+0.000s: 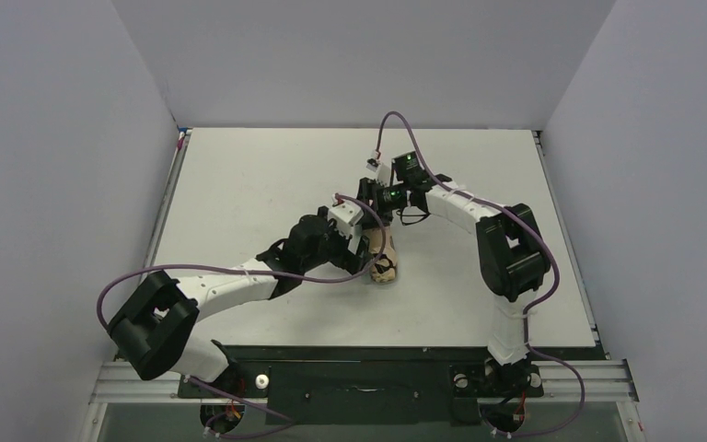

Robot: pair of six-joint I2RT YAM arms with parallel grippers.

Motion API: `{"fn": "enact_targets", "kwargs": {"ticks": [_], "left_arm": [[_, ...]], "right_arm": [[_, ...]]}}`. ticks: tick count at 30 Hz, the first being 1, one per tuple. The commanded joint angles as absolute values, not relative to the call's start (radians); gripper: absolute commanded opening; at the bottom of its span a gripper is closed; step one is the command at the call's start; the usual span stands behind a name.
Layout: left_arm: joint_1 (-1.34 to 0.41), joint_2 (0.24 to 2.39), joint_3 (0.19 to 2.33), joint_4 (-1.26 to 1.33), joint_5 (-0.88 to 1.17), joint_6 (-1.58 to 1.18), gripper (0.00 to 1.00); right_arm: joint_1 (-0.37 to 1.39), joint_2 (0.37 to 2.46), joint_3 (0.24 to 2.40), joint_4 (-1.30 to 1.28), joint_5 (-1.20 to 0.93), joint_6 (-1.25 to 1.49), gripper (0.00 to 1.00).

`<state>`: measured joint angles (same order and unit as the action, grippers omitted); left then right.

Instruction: Open the umbrella

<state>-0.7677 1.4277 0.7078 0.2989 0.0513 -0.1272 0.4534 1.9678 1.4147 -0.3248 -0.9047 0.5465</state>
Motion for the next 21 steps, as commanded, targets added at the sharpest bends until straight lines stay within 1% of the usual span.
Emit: {"fn": "enact_targets", "kwargs": {"ticks": [1, 8, 9, 11, 16, 21], "left_arm": [[-0.802, 1.421, 0.791, 0.264, -0.079, -0.175, 0.97], [-0.803, 1.496, 0.821, 0.181, -0.191, -0.185, 1.0], [-0.802, 1.501, 0.825, 0.172, -0.205, -0.182, 0.95], [-0.798, 1.502, 0.823, 0.156, -0.218, -0.167, 0.91], [-0.791, 1.496, 0.784, 0.143, -0.233, -0.14, 0.85], [-0.768, 1.492, 0.758, 0.145, -0.224, -0.141, 0.8]], "right_arm": [[0.471, 1.895, 1.374, -0.209, -0.896, 0.621, 0.48], [0.452, 1.856, 1.336, -0.209, -0.889, 0.621, 0.49], [0.448, 1.849, 1.328, -0.209, -0.889, 0.619, 0.5], [0.437, 1.838, 1.32, -0.215, -0.889, 0.61, 0.5], [0.409, 1.828, 1.324, -0.289, -0.882, 0.538, 0.49], [0.388, 1.806, 1.351, -0.441, -0.821, 0.37, 0.47]]}}
